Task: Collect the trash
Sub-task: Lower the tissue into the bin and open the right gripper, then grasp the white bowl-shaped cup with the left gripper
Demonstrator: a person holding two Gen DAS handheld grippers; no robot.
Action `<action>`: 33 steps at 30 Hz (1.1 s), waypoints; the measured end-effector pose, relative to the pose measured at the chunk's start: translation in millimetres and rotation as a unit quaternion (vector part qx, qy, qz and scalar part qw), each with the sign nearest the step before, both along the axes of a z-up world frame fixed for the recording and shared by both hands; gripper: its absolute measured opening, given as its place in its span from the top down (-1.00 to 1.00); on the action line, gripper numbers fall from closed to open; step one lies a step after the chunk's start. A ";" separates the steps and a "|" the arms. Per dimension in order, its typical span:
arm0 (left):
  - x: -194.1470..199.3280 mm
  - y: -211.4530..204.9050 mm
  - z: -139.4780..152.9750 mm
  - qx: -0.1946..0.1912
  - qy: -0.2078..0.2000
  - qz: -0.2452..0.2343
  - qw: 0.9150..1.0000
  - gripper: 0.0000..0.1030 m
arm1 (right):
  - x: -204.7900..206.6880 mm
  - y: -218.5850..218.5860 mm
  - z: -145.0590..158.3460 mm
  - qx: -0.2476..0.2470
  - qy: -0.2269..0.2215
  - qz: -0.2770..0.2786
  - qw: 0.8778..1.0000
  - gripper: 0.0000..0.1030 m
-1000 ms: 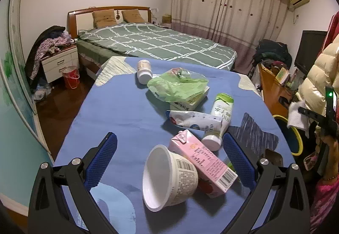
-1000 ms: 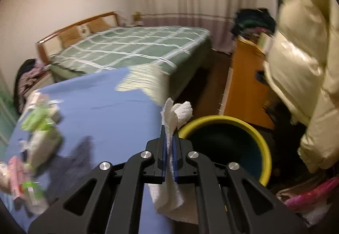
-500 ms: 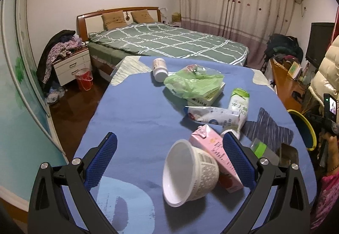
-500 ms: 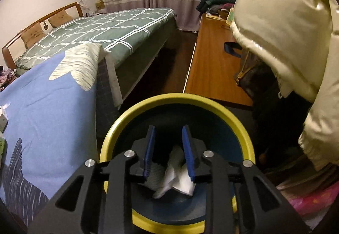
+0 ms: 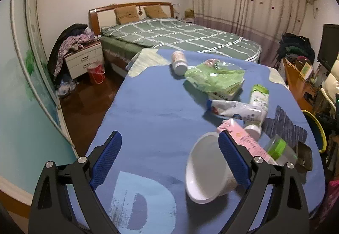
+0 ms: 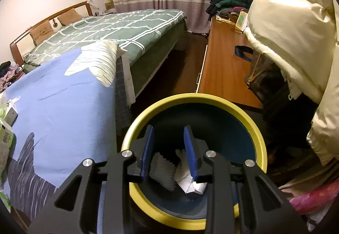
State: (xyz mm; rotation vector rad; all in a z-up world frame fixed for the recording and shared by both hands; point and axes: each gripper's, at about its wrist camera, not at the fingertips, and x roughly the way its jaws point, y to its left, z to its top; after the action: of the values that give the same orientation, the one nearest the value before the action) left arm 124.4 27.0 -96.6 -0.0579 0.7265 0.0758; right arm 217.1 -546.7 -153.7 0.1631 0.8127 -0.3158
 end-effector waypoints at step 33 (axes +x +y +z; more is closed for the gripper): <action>-31.6 -54.0 -57.4 -0.026 0.075 -0.167 0.983 -0.76 | -9.1 15.5 12.1 0.016 -0.022 0.023 0.999 0.28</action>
State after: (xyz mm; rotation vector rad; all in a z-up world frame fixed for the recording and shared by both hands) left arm 92.8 -27.1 -154.0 0.0203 0.8797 -0.2617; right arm 208.0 -531.2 -141.6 0.1795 0.7765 -0.2549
